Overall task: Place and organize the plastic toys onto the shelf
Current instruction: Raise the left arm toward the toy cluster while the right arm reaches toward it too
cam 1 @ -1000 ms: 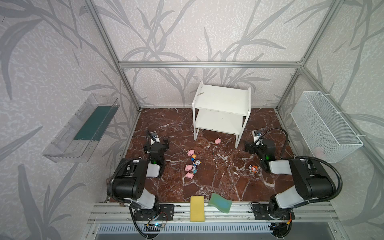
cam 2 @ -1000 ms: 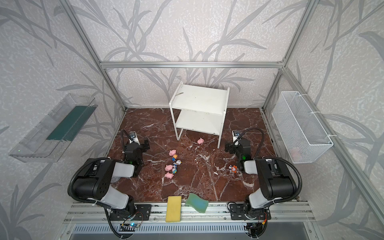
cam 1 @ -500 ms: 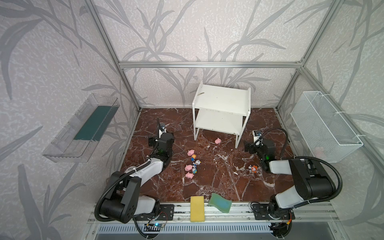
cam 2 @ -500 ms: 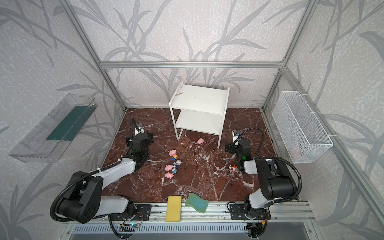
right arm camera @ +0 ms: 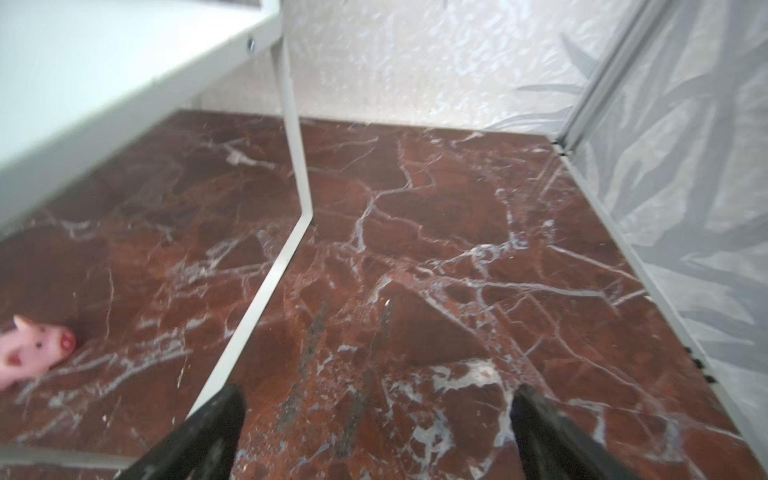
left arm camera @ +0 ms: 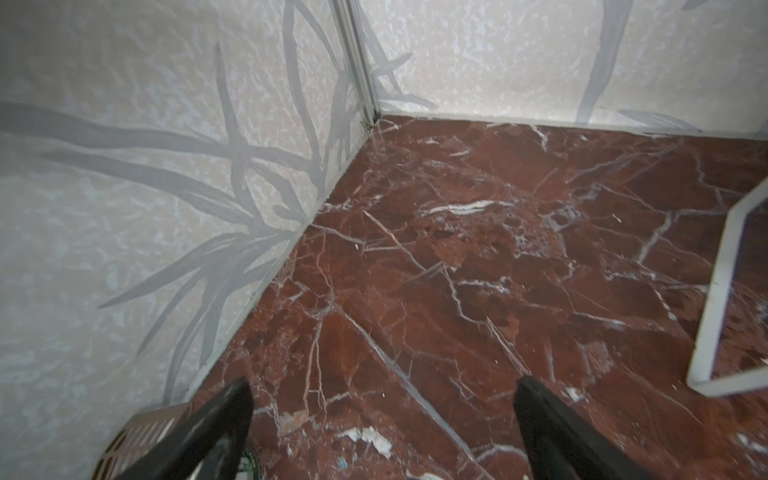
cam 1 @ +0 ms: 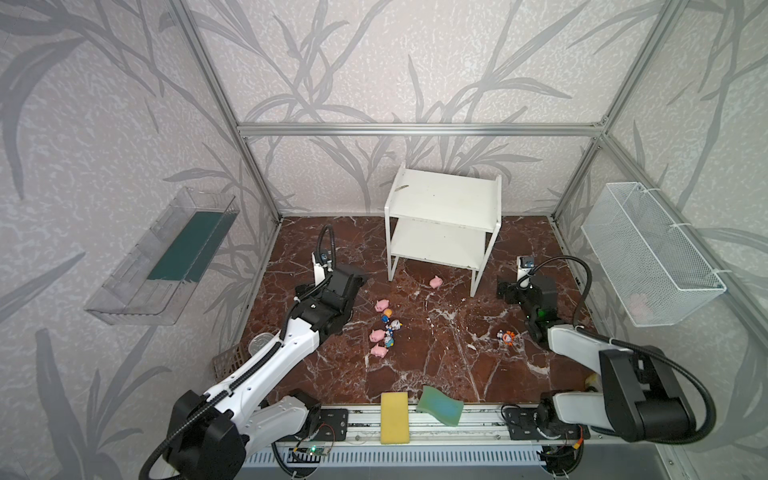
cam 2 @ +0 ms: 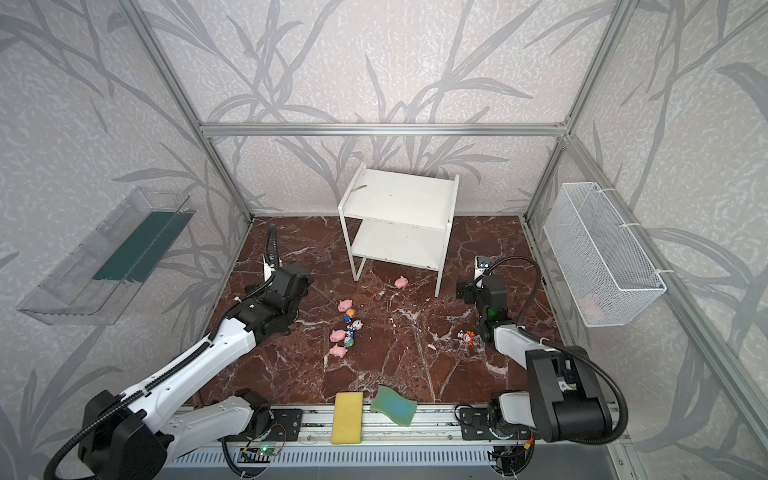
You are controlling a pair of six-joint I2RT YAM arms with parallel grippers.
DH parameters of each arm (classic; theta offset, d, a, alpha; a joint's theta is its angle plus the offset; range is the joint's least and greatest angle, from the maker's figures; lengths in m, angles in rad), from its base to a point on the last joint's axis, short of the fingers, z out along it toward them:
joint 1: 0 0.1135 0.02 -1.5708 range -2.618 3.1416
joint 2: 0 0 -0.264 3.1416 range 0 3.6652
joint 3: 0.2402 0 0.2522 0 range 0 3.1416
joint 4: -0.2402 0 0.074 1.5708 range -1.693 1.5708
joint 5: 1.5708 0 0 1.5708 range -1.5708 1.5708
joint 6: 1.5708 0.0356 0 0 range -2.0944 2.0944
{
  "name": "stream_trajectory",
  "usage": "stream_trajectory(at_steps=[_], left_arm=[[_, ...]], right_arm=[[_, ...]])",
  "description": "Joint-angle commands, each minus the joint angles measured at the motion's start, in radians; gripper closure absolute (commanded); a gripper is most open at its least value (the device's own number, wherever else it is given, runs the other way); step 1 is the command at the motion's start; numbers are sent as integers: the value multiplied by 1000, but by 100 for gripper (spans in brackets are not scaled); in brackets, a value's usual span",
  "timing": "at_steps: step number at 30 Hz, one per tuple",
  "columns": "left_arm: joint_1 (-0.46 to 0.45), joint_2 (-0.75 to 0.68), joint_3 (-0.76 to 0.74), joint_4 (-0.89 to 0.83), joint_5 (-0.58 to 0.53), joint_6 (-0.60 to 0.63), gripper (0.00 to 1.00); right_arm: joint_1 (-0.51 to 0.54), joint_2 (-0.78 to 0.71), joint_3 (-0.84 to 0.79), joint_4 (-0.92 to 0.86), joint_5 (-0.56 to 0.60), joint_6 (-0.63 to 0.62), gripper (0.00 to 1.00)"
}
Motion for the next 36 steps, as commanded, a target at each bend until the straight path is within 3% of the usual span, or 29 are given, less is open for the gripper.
stream_trajectory(at_steps=[1, 4, 8, 13, 18, 20, 26, 32, 36], left_arm=[[-3, -31, -14, -162, 205, -133, 1], [-6, -34, -27, -184, 327, -148, 1], [-10, -28, -21, -223, 446, -118, 1], [-10, -21, -18, -202, 600, -35, 1], [-10, -8, -33, -172, 678, -45, 1], [-11, -8, -46, -154, 690, -55, 1], [-12, -4, -81, -98, 773, -57, 1], [-49, 29, -76, -76, 815, -28, 1], [-67, 74, -58, -68, 831, -14, 5]], right_arm=[[48, -148, 102, -416, 235, 146, 1], [80, -238, 171, -686, 335, 179, 1], [136, -324, 235, -944, 321, 229, 1], [347, -371, 267, -1128, 384, 306, 0], [592, -381, 274, -1234, 474, 383, 1], [685, -397, 267, -1221, 471, 368, 4], [879, -383, 213, -1030, 269, 269, 6], [906, -268, 195, -867, 87, 240, 6], [906, -203, 184, -777, 25, 225, 6]])
